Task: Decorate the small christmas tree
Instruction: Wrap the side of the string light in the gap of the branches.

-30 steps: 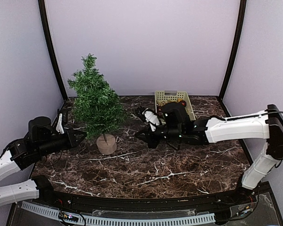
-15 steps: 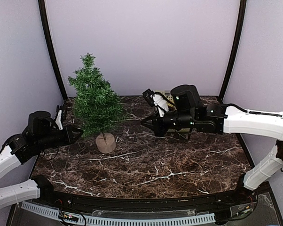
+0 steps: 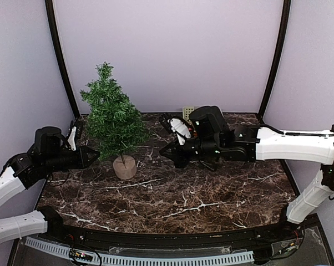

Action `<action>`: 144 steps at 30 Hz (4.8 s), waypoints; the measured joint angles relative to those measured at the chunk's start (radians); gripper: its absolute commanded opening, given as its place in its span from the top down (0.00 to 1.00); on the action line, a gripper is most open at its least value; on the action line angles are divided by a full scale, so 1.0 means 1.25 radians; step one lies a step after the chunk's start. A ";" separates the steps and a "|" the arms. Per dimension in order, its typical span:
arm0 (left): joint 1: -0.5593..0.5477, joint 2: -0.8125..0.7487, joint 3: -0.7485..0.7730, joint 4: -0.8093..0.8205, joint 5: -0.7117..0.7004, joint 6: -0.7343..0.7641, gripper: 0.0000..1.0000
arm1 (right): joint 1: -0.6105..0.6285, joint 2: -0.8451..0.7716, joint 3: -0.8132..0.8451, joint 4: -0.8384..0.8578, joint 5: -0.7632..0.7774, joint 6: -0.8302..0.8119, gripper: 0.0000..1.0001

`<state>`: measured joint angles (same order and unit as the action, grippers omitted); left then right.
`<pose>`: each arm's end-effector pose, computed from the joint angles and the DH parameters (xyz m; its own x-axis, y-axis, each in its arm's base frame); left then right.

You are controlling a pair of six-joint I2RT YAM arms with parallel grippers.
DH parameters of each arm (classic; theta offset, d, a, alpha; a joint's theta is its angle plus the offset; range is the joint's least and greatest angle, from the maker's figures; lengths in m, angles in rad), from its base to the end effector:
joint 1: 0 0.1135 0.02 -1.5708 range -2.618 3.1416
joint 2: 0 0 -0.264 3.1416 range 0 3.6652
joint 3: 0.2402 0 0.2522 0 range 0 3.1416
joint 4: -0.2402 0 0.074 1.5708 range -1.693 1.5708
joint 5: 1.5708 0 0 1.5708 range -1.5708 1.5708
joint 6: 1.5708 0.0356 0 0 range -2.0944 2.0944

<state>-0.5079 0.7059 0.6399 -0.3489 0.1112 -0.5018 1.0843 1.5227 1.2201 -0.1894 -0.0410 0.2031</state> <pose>0.1445 -0.0850 0.2844 -0.5840 -0.2220 -0.7808 0.3321 0.8123 -0.4794 0.1650 0.3150 0.3097 -0.3979 -0.3212 -0.8594 -0.8371 0.5105 0.1967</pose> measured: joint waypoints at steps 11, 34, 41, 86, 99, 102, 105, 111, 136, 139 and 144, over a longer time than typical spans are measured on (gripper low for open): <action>0.011 0.000 0.001 -0.005 -0.006 0.020 1.00 | -0.020 0.022 0.123 -0.022 0.172 0.011 1.00; 0.040 0.017 0.001 -0.012 -0.011 0.057 1.00 | -0.136 0.317 0.392 -0.004 0.027 -0.054 1.00; 0.110 0.073 0.013 0.028 0.018 0.123 1.00 | -0.146 0.348 0.363 0.001 -0.086 -0.050 1.00; -0.013 0.118 -0.011 0.203 0.123 -0.117 0.22 | -0.044 0.210 0.220 0.054 -0.098 0.049 1.00; -0.018 0.182 -0.021 0.285 0.110 -0.146 1.00 | -0.030 0.209 0.217 0.051 -0.071 0.051 1.00; -0.018 0.147 -0.033 0.247 0.081 -0.142 1.00 | -0.016 0.204 0.217 0.041 -0.057 0.049 1.00; -0.018 0.085 -0.038 0.187 0.047 -0.132 1.00 | -0.001 0.195 0.217 0.023 -0.047 0.049 1.00; -0.018 -0.001 -0.037 0.061 0.009 -0.088 1.00 | 0.045 0.186 0.229 -0.046 -0.014 0.049 1.00; -0.018 -0.021 -0.016 -0.043 -0.020 0.002 1.00 | 0.100 0.215 0.503 -0.202 0.200 -0.046 1.00; -0.018 -0.025 -0.016 -0.045 -0.021 0.002 1.00 | 0.099 0.246 0.535 -0.204 0.215 -0.057 1.00; -0.018 -0.031 -0.016 -0.051 -0.023 0.002 1.00 | 0.088 0.306 0.581 -0.210 0.222 -0.060 1.00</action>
<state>-0.5304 0.6678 0.6205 -0.4122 0.0830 -0.4999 1.1946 1.9053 1.9465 -0.4522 0.2367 0.1280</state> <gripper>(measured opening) 0.021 0.005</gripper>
